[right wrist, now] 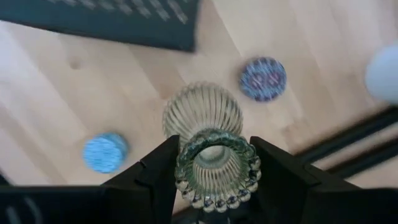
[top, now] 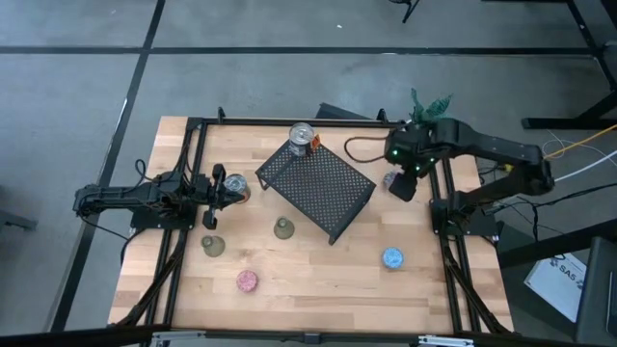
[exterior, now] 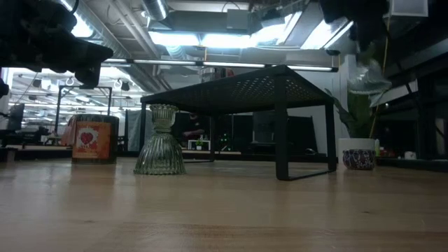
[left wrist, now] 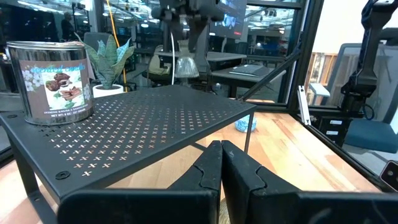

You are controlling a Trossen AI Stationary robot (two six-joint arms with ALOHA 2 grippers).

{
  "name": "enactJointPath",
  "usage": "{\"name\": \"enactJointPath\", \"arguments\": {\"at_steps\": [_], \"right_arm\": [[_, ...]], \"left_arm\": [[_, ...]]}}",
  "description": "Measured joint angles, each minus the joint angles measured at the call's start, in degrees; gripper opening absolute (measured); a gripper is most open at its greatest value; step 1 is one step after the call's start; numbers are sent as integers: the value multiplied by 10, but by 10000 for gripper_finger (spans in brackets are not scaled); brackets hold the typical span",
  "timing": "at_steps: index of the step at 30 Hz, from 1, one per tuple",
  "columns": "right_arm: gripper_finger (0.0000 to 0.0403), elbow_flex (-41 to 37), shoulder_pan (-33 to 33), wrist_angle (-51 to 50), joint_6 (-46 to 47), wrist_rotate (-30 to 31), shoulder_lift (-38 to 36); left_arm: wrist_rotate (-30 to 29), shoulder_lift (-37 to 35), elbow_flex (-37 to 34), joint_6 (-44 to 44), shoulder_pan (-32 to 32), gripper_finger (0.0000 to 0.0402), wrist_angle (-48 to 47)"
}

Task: Pick & Place candle stick holders
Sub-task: Put the right glass candle holder on the shelf

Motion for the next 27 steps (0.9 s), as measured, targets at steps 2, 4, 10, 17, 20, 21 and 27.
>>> {"name": "enactJointPath", "arguments": {"at_steps": [2, 4, 10, 17, 20, 21, 27], "right_arm": [[185, 33, -3, 0, -16, -16, 14], [185, 60, -5, 0, -25, -17, 31], [185, 134, -6, 0, -62, -18, 83], [185, 189, -6, 0, -108, -16, 138], [185, 206, -7, 1, -143, -16, 159], [185, 212, -9, 2, -158, -16, 166], [185, 229, -16, 31, -211, -14, 203]], "left_arm": [[0, 0, 0, 0, 0, 1, 0], [0, 0, 0, 0, 0, 1, 0], [0, 0, 0, 0, 0, 1, 0], [0, 0, 0, 0, 0, 1, 0], [0, 0, 0, 0, 0, 1, 0], [0, 0, 0, 0, 0, 1, 0], [0, 0, 0, 0, 0, 1, 0]]}}
